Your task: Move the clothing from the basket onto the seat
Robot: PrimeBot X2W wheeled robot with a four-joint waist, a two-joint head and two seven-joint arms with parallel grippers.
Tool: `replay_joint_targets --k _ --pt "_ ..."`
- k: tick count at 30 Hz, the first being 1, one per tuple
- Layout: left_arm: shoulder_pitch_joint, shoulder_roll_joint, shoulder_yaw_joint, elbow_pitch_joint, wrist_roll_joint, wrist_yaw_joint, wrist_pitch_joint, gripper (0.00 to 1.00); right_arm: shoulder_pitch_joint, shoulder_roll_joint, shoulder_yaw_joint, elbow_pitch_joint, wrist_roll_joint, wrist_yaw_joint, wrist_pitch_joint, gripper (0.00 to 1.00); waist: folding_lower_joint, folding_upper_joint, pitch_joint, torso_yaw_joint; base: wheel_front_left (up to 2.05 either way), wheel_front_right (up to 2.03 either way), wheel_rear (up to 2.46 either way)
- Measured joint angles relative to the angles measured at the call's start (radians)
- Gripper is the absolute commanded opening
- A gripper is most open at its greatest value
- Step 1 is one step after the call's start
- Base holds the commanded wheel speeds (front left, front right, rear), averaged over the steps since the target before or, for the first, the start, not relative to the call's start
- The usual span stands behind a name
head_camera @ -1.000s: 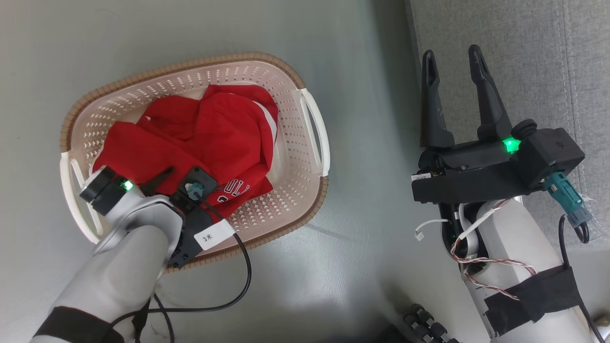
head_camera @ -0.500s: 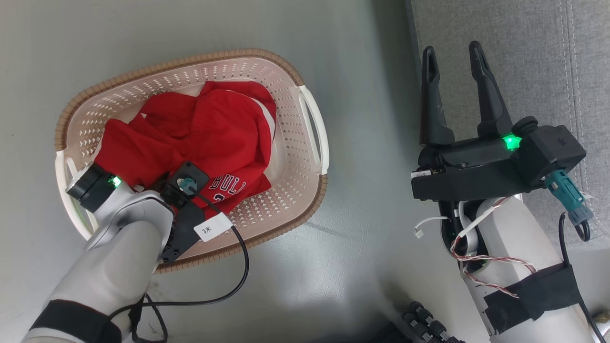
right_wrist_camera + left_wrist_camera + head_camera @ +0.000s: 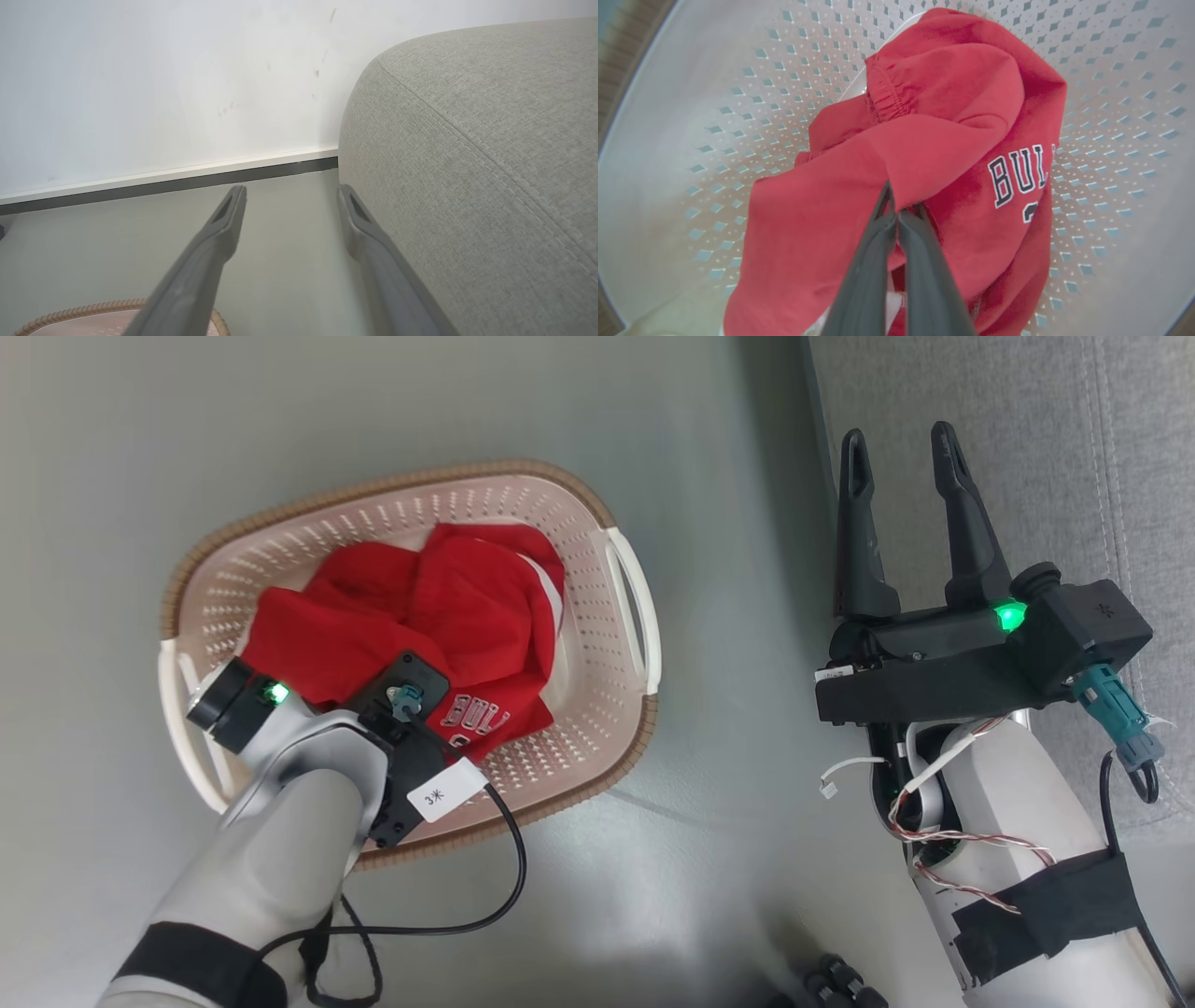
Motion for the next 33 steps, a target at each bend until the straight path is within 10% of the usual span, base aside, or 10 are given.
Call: replay_joint_targets --k 33 --pt "0.178 -0.093 0.201 -0.091 -0.3 -0.053 -0.246 0.0 0.1 -0.104 -0.035 0.088 -0.017 0.042 0.0 1.0 -0.0001 -0.0002 -0.339 0.171 0.0 0.0 0.0"
